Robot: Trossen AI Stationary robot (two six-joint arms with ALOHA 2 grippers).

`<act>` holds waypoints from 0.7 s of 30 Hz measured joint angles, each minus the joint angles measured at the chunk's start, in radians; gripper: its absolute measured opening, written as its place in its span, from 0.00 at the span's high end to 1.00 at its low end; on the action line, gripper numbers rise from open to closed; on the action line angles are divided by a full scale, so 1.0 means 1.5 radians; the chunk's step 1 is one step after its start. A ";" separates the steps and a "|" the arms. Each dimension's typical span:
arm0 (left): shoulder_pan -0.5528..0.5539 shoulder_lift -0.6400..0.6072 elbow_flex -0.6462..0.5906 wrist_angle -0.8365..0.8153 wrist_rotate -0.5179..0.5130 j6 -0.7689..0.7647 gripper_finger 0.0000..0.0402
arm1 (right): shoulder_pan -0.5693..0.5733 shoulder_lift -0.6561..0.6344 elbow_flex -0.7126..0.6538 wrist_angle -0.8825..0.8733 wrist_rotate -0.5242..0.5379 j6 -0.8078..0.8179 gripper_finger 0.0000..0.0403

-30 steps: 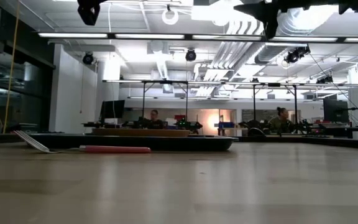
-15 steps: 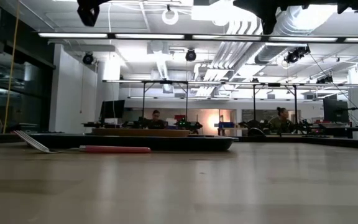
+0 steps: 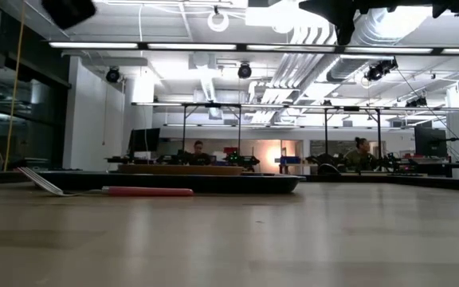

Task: Pick and place plate/cup/fork/spoon on tray
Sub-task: Put the orange cup on the black serving tray

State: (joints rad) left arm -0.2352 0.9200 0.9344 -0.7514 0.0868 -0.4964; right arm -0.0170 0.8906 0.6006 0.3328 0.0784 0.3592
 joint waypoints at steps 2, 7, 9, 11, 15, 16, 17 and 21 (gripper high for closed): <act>-0.058 0.024 0.010 -0.017 0.000 -0.042 0.61 | 0.000 0.000 0.000 0.000 0.000 0.000 0.56; -0.199 0.086 0.002 -0.029 -0.041 -0.098 0.61 | 0.000 0.000 0.000 -0.001 0.000 -0.001 0.56; -0.239 0.114 -0.004 -0.041 -0.079 -0.105 0.61 | 0.000 0.000 0.000 -0.005 0.000 -0.001 0.56; -0.266 0.146 -0.003 -0.061 -0.117 -0.111 0.61 | 0.000 0.000 0.000 -0.012 0.000 -0.001 0.56; -0.293 0.196 -0.004 -0.122 -0.131 -0.122 0.61 | -0.001 0.000 0.000 -0.032 0.000 -0.001 0.56; -0.295 0.205 -0.004 -0.136 -0.131 -0.122 0.61 | -0.001 0.000 0.000 -0.036 0.000 -0.001 0.56; -0.296 0.212 -0.004 -0.143 -0.130 -0.122 0.61 | -0.001 0.000 0.000 -0.040 0.000 -0.001 0.56; -0.295 0.236 -0.004 -0.162 -0.130 -0.117 0.61 | -0.001 0.000 0.000 -0.048 0.000 -0.001 0.56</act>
State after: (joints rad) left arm -0.6781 1.2739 0.9291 -0.9947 -0.1076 -0.6712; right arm -0.0177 0.8909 0.6010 0.2615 0.0788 0.3576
